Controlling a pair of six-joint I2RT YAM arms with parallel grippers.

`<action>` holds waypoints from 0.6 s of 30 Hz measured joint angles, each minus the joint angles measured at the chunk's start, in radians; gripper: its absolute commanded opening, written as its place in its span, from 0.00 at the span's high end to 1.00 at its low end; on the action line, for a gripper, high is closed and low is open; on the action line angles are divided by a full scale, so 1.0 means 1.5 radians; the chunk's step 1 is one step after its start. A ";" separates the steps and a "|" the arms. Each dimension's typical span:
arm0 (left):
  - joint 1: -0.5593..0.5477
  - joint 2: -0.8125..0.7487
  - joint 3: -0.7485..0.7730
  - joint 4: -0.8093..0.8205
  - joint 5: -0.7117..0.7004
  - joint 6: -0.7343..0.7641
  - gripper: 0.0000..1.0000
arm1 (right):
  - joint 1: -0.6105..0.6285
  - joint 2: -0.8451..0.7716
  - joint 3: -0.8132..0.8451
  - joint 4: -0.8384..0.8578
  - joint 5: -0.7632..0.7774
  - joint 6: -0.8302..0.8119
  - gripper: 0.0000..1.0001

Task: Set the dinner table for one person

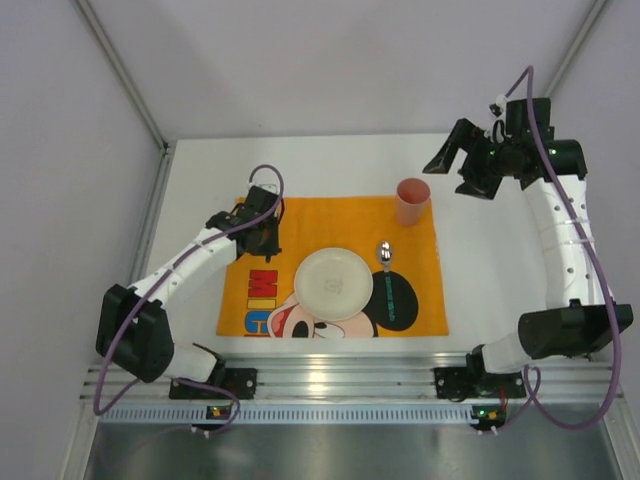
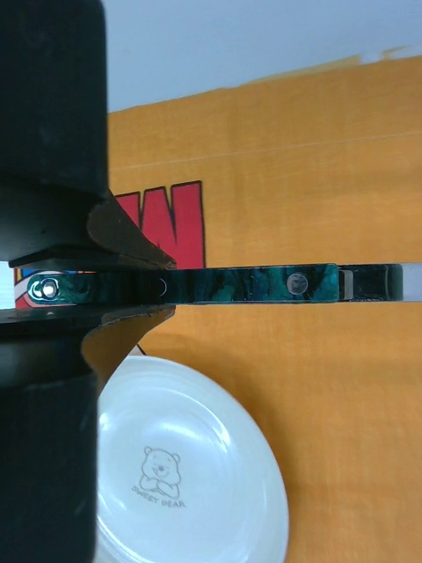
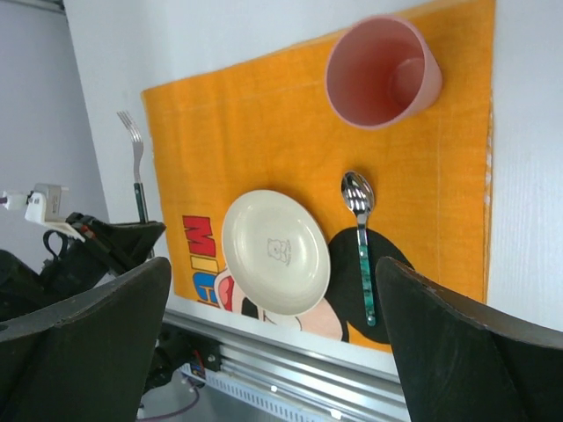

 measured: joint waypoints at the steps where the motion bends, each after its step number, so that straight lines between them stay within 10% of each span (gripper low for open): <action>1: 0.016 0.002 -0.016 -0.001 0.023 -0.009 1.00 | 0.000 -0.004 -0.018 -0.001 0.000 0.000 0.00; 18: 0.037 0.088 -0.108 -0.041 0.187 -0.102 0.99 | 0.000 -0.093 -0.228 0.021 0.003 -0.006 0.00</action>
